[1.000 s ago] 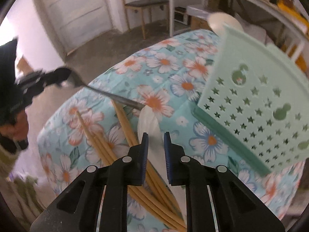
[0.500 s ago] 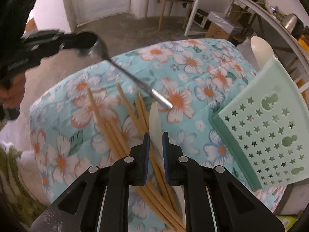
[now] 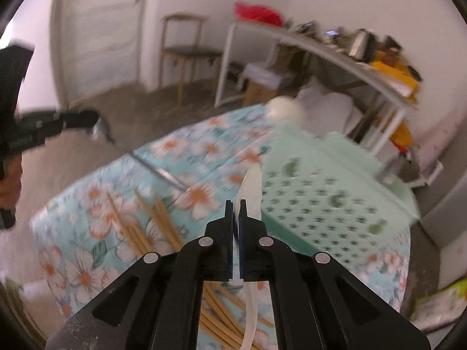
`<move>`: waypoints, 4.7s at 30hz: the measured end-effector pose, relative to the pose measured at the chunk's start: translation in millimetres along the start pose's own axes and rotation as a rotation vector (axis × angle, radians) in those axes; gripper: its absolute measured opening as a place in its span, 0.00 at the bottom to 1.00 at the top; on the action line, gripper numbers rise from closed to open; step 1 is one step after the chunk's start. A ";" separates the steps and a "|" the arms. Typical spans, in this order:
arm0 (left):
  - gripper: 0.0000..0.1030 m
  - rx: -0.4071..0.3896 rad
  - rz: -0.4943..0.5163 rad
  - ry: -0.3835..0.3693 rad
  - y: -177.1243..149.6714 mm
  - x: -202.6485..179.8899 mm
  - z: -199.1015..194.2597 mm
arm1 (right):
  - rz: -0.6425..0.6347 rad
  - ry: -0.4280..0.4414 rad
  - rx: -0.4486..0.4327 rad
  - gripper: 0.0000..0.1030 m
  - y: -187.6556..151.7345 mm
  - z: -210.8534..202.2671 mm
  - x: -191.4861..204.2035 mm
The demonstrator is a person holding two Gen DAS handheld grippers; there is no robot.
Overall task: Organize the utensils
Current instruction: 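Grasp a white spoon beside the chopsticks with right while left holds the metal spoon, then insert the metal spoon into the holder and open left while right carries the white spoon, then lower the white spoon into the green holder and open the right gripper, then grasp one wooden chopstick with left while right reaches to the chopsticks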
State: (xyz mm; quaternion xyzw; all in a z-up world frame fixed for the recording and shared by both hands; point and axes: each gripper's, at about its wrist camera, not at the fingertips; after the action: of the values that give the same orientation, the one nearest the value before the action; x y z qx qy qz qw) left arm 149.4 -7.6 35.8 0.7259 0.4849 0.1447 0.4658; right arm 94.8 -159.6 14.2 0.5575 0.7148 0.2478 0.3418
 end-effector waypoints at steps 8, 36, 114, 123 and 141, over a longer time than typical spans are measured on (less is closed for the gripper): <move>0.03 -0.104 -0.019 -0.051 39.5 -15.7 -34.3 | 0.228 -0.037 -0.234 0.01 -1.2 -64.4 -37.7; 0.05 0.084 0.363 -0.011 154.7 -149.1 83.2 | 0.434 -0.002 -0.380 0.01 -52.1 -109.6 -103.0; 0.36 0.399 -0.103 -0.138 -75.5 -52.4 61.7 | 0.741 0.069 0.086 0.42 -185.4 -44.8 -6.3; 0.34 0.429 -0.564 -0.291 -85.7 -8.3 92.2 | 0.763 0.104 0.063 0.42 -192.1 -41.8 -8.5; 0.23 0.444 -0.461 -0.126 -75.0 -13.2 61.1 | 0.829 0.184 0.050 0.41 -199.3 -44.5 -20.4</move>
State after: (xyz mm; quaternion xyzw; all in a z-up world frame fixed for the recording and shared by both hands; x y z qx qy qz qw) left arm 140.7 -44.2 -54.3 0.6882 0.6266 -0.1191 0.3458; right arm -61.3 -229.1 -99.4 0.7814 0.4635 0.3955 0.1346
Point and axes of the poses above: each gripper's, at about its wrist camera, not at the fingertips, and z roughly the way its jaws point, x to its left, y to its top, and after that the axes turned 1 degree about x, right-handed
